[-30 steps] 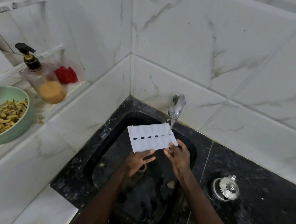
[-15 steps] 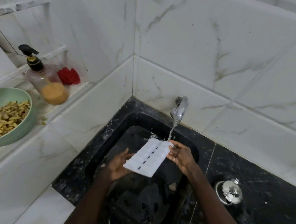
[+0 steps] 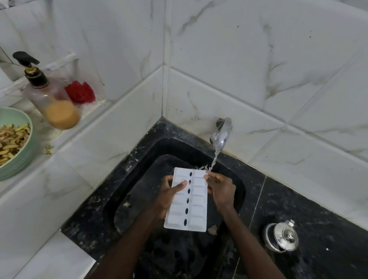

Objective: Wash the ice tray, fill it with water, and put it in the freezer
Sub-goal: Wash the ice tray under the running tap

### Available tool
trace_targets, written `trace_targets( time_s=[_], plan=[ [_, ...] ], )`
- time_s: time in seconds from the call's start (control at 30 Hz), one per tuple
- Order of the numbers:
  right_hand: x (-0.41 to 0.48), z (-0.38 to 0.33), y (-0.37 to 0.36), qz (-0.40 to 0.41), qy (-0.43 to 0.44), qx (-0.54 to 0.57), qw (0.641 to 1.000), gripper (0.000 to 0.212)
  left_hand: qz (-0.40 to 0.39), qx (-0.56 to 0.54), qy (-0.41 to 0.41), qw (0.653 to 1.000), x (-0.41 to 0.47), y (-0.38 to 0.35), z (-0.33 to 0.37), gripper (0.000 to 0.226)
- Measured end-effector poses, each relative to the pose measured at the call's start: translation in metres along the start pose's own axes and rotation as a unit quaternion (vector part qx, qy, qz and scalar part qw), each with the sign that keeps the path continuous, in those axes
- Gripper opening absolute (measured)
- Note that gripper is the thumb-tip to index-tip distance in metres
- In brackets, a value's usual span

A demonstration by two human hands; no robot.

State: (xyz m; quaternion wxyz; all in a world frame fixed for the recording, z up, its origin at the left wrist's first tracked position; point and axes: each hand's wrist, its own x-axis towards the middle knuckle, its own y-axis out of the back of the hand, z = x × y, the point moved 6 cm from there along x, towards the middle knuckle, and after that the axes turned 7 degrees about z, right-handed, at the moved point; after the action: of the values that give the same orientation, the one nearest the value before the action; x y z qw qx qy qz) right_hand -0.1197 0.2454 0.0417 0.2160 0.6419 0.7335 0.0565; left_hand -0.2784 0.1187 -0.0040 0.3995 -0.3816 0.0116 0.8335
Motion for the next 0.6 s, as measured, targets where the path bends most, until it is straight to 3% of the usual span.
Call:
trace_targets(
  time_s=[0.13,0.33,0.6],
  plan=[
    [-0.021,-0.001,0.000,-0.005,0.024,-0.029,0.999,0.022,0.034,-0.010,-0.025,0.999,0.000,-0.009,-0.003,0.045],
    [-0.022,-0.013,0.003,-0.048,0.061,-0.088,0.993,0.034,0.055,-0.042,-0.017,0.997,0.003,-0.014,-0.001,0.044],
    [-0.015,-0.037,-0.002,-0.172,0.086,-0.137,0.972,0.042,0.127,-0.072,-0.055,0.988,0.003,-0.012,0.021,0.042]
  ],
)
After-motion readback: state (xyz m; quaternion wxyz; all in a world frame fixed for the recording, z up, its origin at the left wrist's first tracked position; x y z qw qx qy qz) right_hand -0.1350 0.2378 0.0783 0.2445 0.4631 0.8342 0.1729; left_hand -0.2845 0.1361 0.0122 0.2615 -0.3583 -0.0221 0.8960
